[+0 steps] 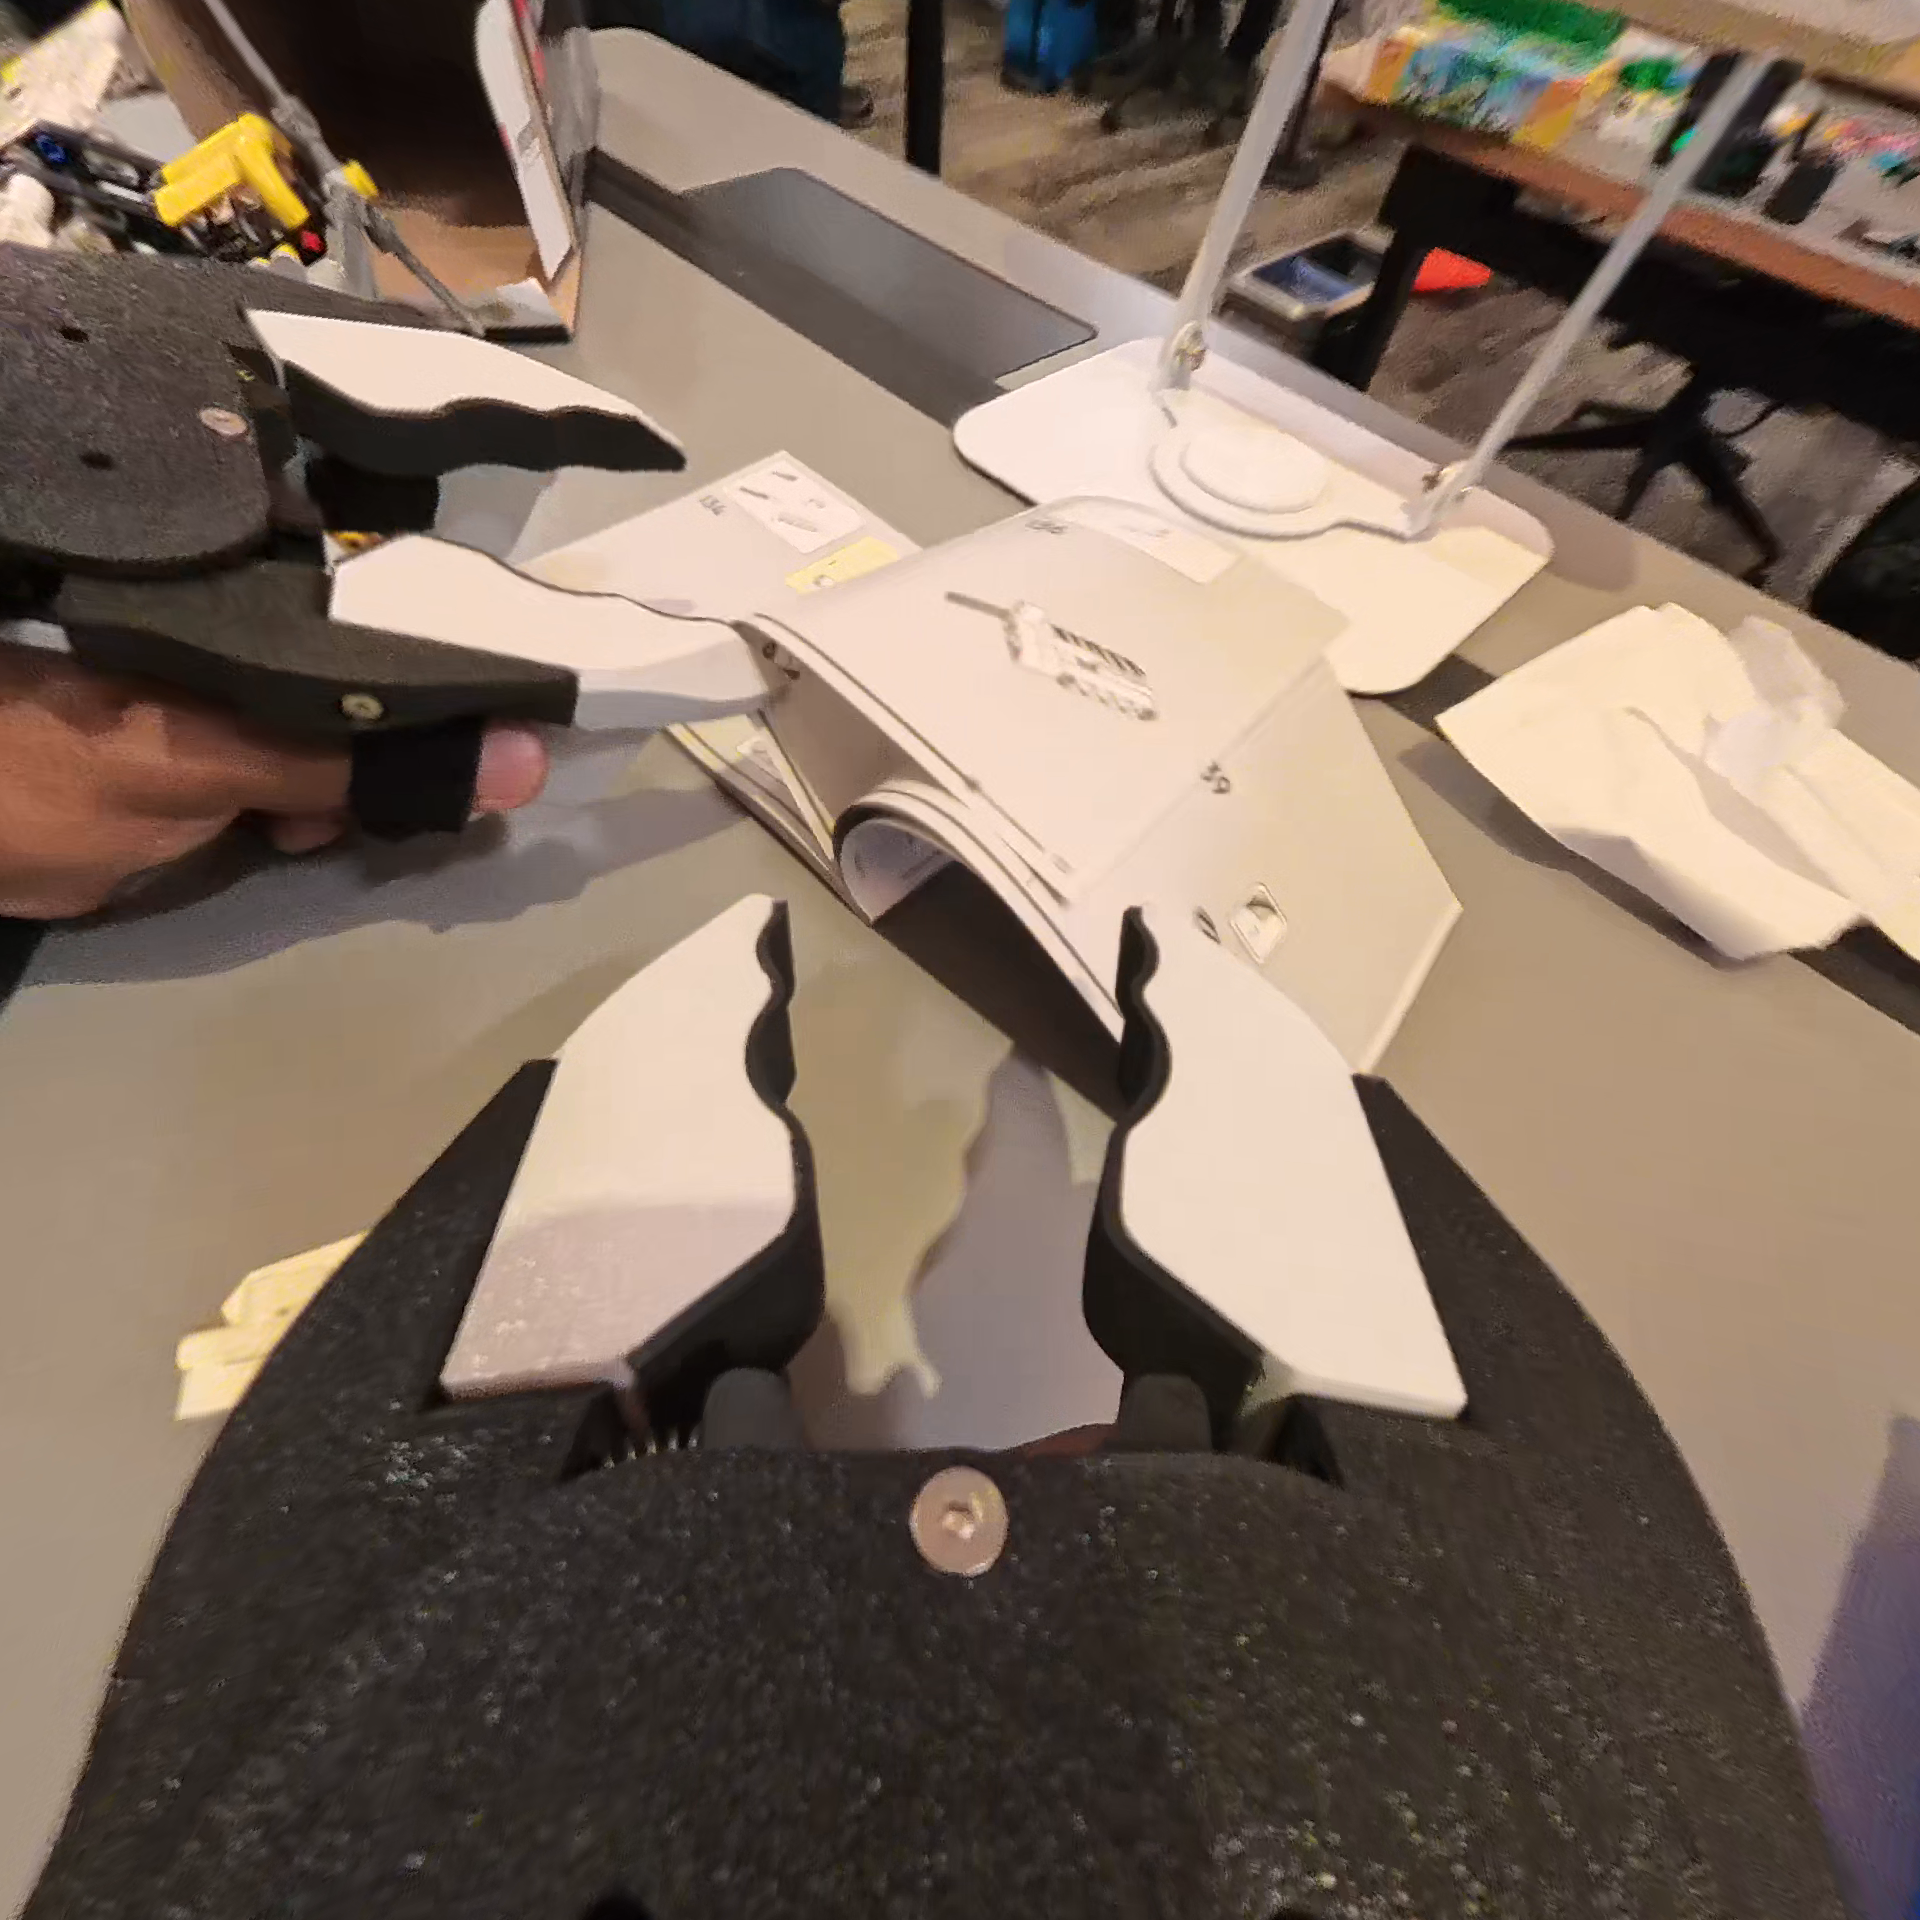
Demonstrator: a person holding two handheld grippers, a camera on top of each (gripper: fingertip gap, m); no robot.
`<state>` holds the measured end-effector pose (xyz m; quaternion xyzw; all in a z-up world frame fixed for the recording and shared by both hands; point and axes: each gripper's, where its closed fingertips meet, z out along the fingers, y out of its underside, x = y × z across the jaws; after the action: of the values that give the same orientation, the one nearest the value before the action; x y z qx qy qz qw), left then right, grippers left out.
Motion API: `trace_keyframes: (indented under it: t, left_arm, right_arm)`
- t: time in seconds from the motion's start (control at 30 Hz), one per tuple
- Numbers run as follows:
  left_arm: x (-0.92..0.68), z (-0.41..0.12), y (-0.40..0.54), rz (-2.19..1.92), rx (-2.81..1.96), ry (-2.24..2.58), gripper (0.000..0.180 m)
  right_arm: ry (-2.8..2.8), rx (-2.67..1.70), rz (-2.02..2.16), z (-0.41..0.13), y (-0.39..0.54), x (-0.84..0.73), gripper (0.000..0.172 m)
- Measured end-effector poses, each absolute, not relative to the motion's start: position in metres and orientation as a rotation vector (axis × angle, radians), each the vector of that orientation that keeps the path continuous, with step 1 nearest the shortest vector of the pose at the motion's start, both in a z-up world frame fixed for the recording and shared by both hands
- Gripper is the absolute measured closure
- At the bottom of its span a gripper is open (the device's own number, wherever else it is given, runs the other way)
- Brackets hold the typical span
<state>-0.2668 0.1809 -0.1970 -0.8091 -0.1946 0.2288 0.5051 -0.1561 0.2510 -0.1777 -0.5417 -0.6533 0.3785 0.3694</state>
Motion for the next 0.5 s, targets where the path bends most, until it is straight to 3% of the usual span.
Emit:
trace_keyframes:
  t: [0.3,0.5]
  left_arm:
    - [-0.275,-0.196,0.164,0.498,-1.891,-0.679,0.111]
    - [-0.278,-0.198,0.16,0.497,-1.884,-0.748,0.131]
  right_arm:
    - [-1.774,-1.371,0.853,-0.216,0.235,-0.12,0.112]
    - [-1.798,-1.347,0.802,-0.219,0.233,-0.12,0.114]
